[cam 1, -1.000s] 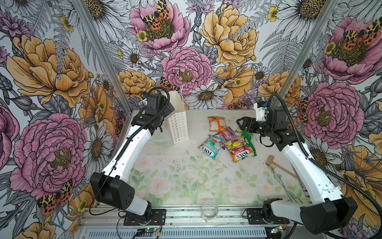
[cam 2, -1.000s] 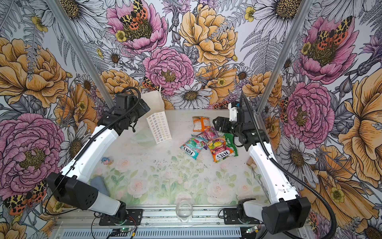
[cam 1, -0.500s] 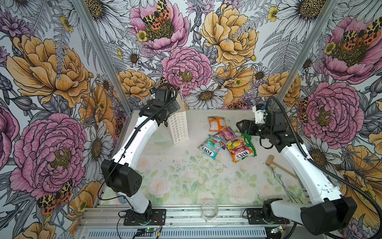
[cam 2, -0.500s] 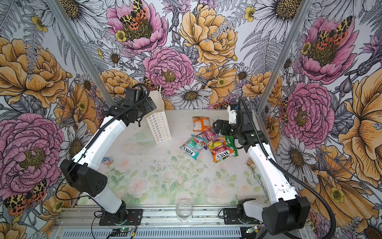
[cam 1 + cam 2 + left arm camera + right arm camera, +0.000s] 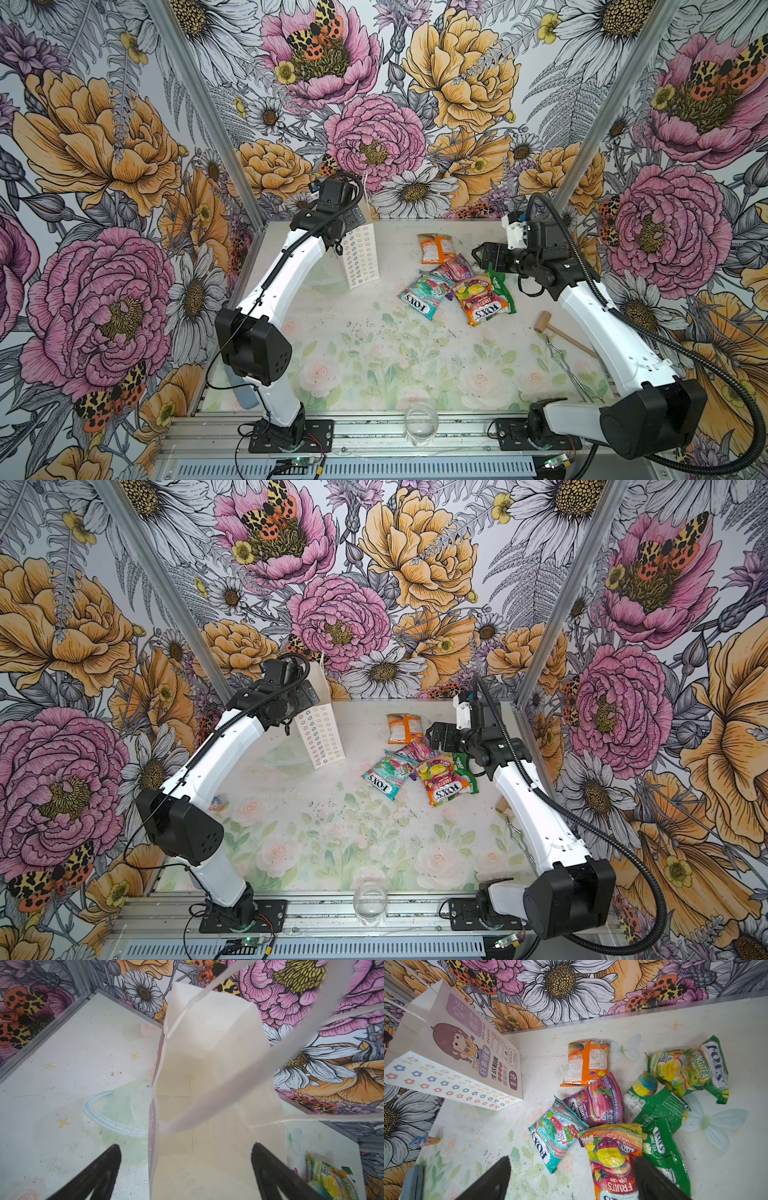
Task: Place the snacks into the paper bag
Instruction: 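Close the left gripper on the bag edge while the right hovers over candy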
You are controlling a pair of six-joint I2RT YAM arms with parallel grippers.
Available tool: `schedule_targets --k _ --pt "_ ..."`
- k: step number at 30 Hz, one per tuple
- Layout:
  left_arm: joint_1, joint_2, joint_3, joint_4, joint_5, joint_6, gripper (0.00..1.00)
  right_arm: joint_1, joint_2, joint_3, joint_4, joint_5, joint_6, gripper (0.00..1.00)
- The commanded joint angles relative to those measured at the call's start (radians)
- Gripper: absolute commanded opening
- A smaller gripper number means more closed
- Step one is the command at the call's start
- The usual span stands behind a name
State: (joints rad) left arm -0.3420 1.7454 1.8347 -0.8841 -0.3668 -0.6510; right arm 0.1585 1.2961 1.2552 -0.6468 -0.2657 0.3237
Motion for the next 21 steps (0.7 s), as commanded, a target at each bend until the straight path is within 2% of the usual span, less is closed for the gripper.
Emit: schedule_targets --k 1,12,21 --pt "0.014 0.005 0.039 -0.016 -0.034 0.019 0.99 0.005 0.011 0.007 0.01 -0.001 -0.01 0.94" --pt "0.034 0.016 0.054 -0.028 -0.055 0.042 0.98 0.007 0.048 0.015 0.013 -0.017 -0.006 0.89" --pt "0.044 0.041 0.07 -0.027 -0.052 0.057 0.91 0.006 0.052 0.013 0.021 -0.027 0.001 0.89"
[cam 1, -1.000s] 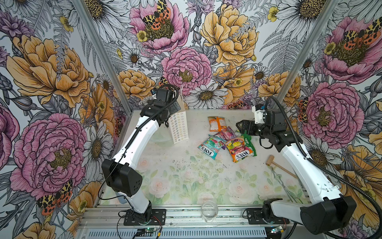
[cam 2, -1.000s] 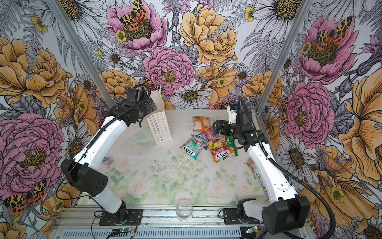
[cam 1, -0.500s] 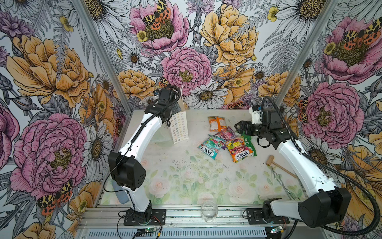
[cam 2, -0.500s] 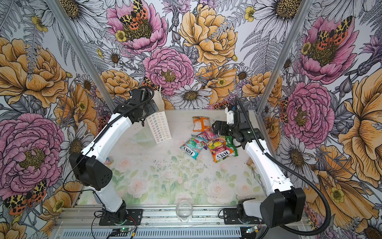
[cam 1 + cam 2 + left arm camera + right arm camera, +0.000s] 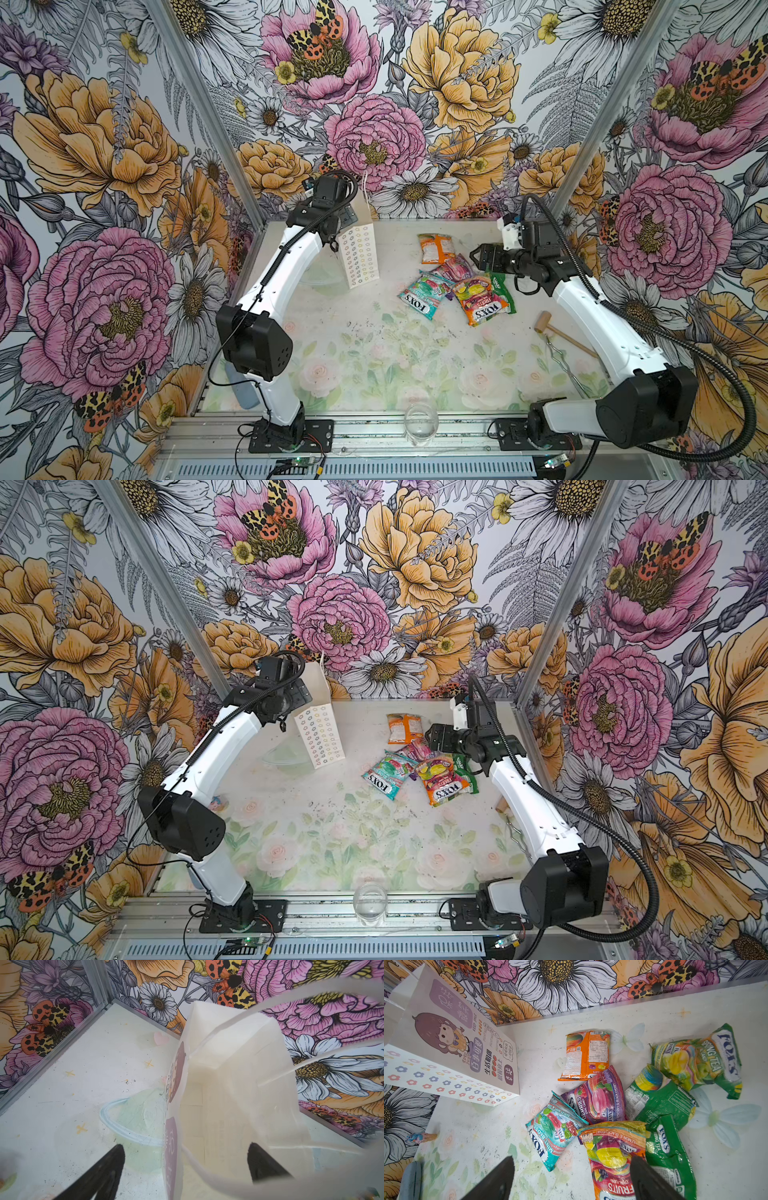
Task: Place the snacks into the paper bag
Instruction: 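Close the left gripper on the bag edge while the right hovers over candy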
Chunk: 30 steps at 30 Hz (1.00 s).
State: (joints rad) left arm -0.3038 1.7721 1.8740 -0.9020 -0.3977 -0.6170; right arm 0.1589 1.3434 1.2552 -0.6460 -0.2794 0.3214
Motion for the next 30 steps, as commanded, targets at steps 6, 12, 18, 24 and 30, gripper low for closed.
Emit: schedule_targets --k 6,12,18,24,30 --pt "0.006 0.037 0.049 -0.01 -0.021 0.034 0.84 0.007 0.012 0.015 0.022 -0.012 0.001 0.89" --pt "-0.001 0.039 0.051 -0.01 -0.04 0.04 0.77 0.006 0.016 0.015 0.024 -0.006 -0.002 0.89" --pt "0.006 0.039 0.057 -0.01 -0.035 0.037 0.63 0.006 0.028 0.015 0.029 -0.006 0.001 0.87" --pt "0.009 0.085 0.066 -0.009 -0.026 0.036 0.58 0.007 0.025 0.012 0.032 -0.008 0.002 0.87" --pt "0.011 0.097 0.066 -0.009 -0.026 0.037 0.49 0.006 0.026 0.01 0.031 -0.006 0.005 0.86"
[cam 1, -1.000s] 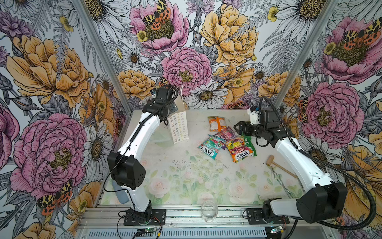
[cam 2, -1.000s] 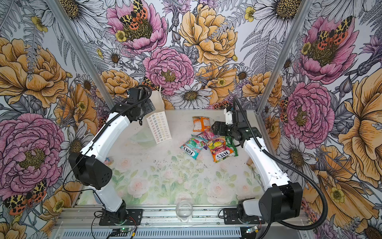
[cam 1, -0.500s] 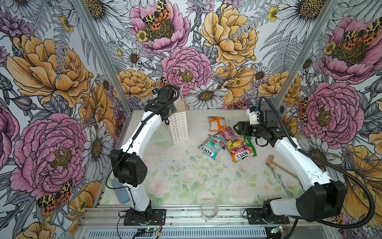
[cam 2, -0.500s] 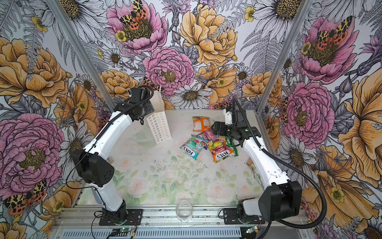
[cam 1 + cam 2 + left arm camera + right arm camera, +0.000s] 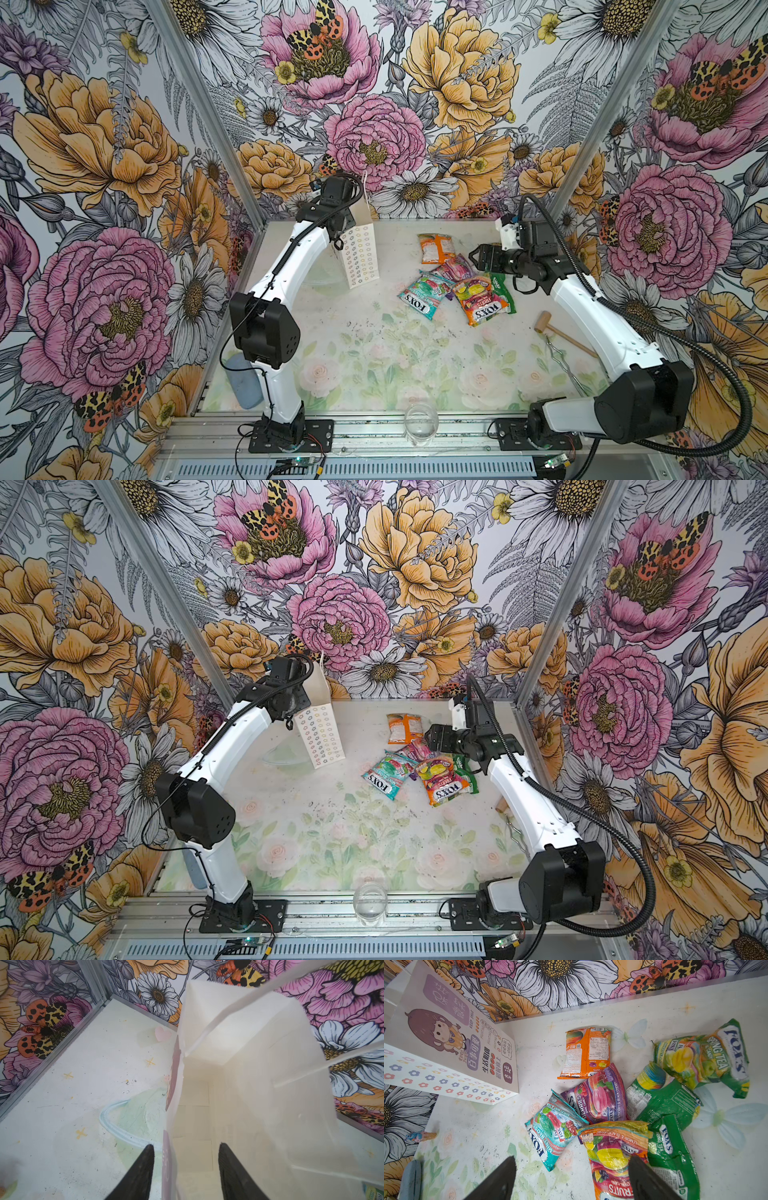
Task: Place the snacks into the paper bag
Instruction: 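Close the left gripper on the bag edge while the right hovers over candy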
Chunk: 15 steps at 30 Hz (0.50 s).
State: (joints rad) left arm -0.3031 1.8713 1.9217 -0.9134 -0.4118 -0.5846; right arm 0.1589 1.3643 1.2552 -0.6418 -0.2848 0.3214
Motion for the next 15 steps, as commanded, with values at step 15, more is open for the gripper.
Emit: schedule_targets --k 15 --pt "0.018 -0.041 -0.019 0.004 -0.018 0.005 0.41 0.006 -0.001 0.007 0.027 -0.002 0.013 0.85"
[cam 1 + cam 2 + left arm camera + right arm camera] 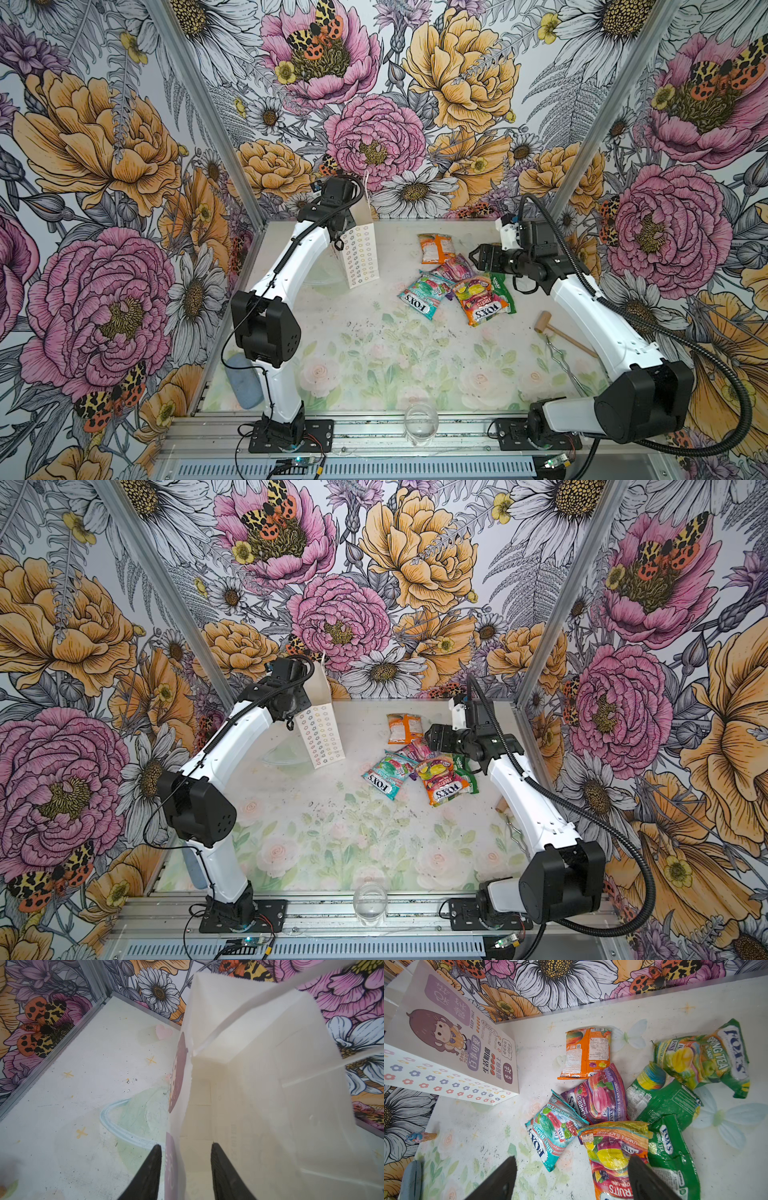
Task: Place the snacks into the paper bag
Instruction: 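Close the left gripper on the bag edge while the right hovers over candy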
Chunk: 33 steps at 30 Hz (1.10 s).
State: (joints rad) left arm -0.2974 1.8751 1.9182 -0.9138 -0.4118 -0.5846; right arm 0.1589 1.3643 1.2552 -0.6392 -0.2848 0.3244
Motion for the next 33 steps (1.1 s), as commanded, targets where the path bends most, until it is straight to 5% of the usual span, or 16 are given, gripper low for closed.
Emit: schedule_targets --k 1,33 --pt "0.014 -0.045 -0.018 0.004 -0.017 0.005 0.4 0.005 -0.002 0.006 0.024 -0.003 0.011 0.85" --pt "0.023 -0.082 -0.036 0.007 0.001 0.001 0.46 0.006 -0.019 -0.013 0.026 -0.007 0.015 0.84"
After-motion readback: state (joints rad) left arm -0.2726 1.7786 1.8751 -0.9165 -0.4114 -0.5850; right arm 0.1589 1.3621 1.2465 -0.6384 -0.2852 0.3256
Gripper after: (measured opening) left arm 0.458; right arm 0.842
